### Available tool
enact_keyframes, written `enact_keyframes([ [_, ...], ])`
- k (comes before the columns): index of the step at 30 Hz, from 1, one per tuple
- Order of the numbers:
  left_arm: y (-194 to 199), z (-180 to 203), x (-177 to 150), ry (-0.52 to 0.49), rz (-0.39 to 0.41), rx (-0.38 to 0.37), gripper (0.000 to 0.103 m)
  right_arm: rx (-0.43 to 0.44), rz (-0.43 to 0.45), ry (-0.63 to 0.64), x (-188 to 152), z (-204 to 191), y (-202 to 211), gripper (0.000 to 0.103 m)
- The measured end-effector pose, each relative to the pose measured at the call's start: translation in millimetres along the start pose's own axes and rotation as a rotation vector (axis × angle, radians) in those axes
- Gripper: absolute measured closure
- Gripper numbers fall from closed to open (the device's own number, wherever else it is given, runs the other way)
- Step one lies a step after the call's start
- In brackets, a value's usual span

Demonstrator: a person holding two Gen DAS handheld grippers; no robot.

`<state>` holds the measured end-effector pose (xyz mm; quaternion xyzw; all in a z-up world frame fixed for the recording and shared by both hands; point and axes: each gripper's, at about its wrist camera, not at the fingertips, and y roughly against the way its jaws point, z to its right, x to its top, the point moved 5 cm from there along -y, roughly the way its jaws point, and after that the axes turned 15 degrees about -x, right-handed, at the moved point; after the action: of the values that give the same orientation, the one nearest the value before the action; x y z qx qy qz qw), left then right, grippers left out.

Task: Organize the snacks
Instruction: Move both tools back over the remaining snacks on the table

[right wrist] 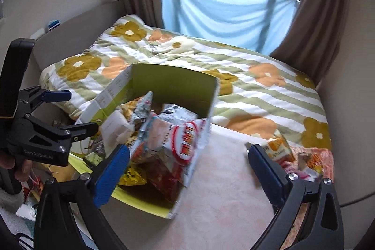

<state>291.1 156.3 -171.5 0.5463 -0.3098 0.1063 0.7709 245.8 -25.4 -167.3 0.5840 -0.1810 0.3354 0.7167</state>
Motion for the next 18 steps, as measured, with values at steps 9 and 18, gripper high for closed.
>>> enact_keyframes([
  [9, -15.6, 66.1, 32.5, -0.052, 0.031, -0.05, 0.0, -0.135, 0.011, -0.093, -23.1, 95.8, 9.6, 0.002],
  [18, -73.2, 174.4, 59.3, -0.09, -0.008, -0.093, 0.0, -0.124, -0.033, -0.116, -58.0, 190.4, -5.4, 0.002],
])
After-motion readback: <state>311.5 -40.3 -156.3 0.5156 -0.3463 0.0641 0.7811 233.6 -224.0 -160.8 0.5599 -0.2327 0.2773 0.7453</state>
